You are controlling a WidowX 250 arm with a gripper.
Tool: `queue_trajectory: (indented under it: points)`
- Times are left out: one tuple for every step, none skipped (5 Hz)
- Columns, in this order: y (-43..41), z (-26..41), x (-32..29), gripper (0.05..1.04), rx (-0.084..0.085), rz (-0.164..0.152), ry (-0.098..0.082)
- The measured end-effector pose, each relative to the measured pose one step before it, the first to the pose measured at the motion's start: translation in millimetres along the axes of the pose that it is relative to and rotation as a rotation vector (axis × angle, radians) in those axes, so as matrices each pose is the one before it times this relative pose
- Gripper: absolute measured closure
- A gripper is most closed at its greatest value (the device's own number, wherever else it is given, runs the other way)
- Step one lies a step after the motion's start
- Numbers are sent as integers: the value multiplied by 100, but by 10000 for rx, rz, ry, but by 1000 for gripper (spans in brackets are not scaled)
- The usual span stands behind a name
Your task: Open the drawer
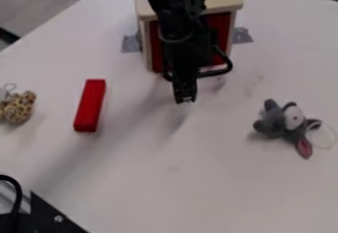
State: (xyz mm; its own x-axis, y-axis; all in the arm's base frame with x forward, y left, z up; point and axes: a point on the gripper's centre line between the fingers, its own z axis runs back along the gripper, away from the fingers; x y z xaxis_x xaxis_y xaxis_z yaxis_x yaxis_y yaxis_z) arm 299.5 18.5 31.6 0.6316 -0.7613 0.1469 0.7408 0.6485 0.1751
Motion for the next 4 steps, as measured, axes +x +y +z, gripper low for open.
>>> queue_trajectory:
  points:
    - [-25, 746, -86, 655, 85, 274, -202]
    - [-904, 107, -333, 887, -418, 225, 100]
    - [-162, 683, 278, 1020, 27, 122, -224]
    - [-1301, 14, -872, 1016, -222, 36, 84]
